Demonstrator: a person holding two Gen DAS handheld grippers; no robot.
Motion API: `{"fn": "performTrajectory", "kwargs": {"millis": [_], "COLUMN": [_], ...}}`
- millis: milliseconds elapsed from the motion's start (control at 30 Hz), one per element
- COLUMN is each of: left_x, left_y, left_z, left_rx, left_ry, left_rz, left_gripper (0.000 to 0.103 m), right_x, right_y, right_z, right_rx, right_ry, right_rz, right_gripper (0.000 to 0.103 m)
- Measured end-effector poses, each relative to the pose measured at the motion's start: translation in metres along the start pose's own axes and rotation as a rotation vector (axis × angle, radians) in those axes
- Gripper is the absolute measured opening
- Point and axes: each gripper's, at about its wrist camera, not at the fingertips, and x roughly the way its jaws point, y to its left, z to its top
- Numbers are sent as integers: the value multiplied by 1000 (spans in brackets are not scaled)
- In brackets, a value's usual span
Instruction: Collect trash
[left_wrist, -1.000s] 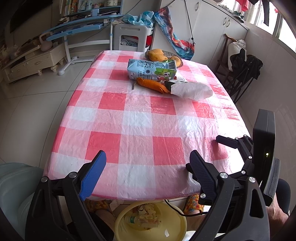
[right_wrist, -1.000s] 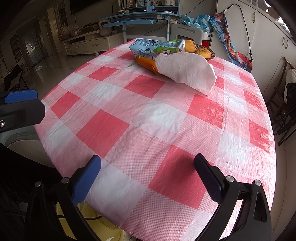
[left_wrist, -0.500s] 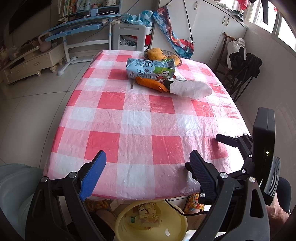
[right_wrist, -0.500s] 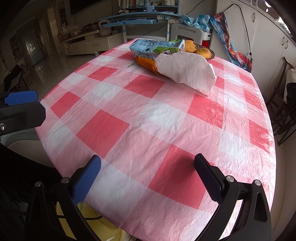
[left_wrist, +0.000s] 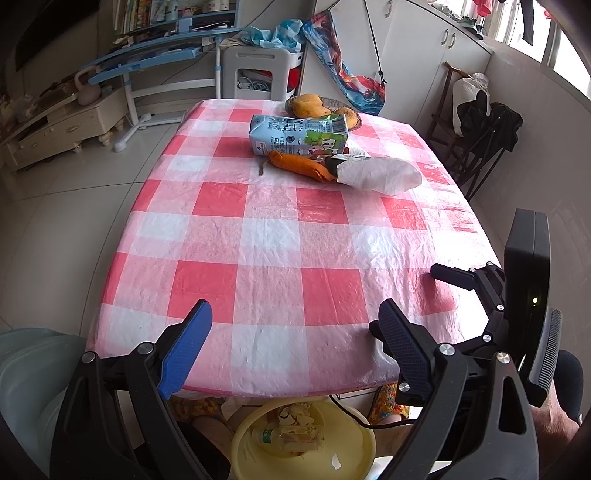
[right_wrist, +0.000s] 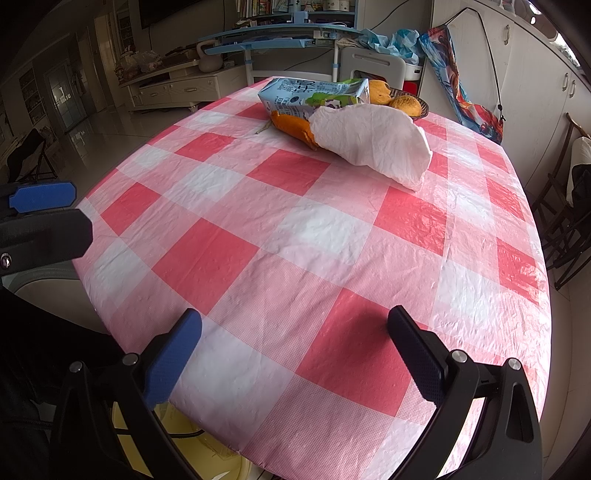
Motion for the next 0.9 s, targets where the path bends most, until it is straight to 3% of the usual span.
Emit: {"fn": "performTrajectory", "kwargs": {"millis": [900], "left_x": [-5], "left_y": [0], "left_z": [-10], "left_rx": [24], "left_ry": [12], "left_rz": [6], "left_gripper": [88], "right_x": [0], "right_y": [0], "right_z": [0], "right_rx": [1], "right_ry": [0], "right_rz": [0], "right_gripper": [95]}}
